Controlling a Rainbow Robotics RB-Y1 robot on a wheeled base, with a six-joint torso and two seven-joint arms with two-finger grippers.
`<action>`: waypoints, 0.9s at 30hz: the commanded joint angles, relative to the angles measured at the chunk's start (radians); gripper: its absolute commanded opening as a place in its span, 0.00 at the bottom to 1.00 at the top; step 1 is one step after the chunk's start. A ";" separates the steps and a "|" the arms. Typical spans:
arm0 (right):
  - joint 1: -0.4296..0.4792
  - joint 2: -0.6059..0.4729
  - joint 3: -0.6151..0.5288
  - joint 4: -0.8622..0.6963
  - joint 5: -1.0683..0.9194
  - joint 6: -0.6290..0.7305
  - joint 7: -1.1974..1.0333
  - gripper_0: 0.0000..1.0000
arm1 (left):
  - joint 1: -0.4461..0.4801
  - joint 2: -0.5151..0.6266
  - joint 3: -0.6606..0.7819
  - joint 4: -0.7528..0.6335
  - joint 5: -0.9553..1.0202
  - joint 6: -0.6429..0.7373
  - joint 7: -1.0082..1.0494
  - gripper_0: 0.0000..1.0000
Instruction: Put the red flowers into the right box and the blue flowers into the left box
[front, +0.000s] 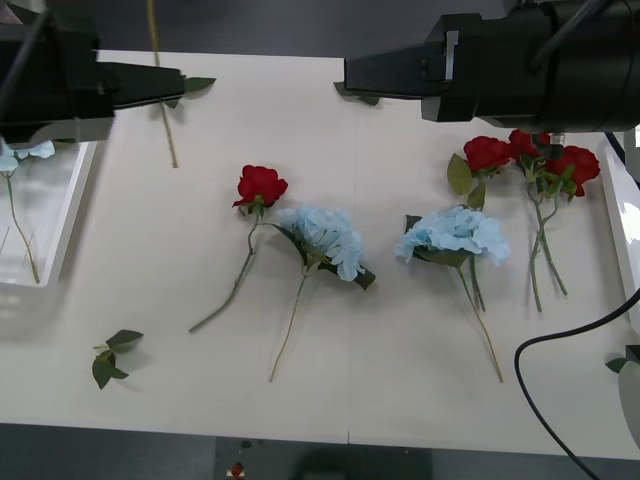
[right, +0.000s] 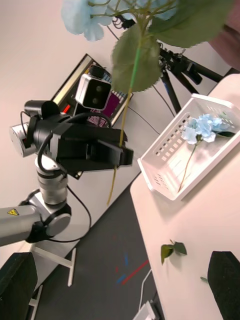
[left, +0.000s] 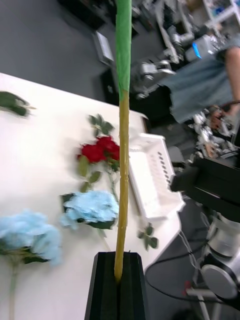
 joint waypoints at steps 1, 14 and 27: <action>-0.022 0.004 -0.077 -0.039 0.041 0.066 0.006 1.00 | 0.132 0.103 0.118 0.002 0.007 0.003 -0.014 0.00; 0.034 -0.168 -0.214 -0.042 0.205 0.342 -0.145 1.00 | 0.509 0.254 0.391 0.228 -0.114 -0.047 -0.040 0.00; 0.161 -0.329 -0.220 -0.042 0.542 0.357 -0.397 1.00 | 0.523 0.281 0.210 0.458 -0.387 -0.229 -0.071 0.00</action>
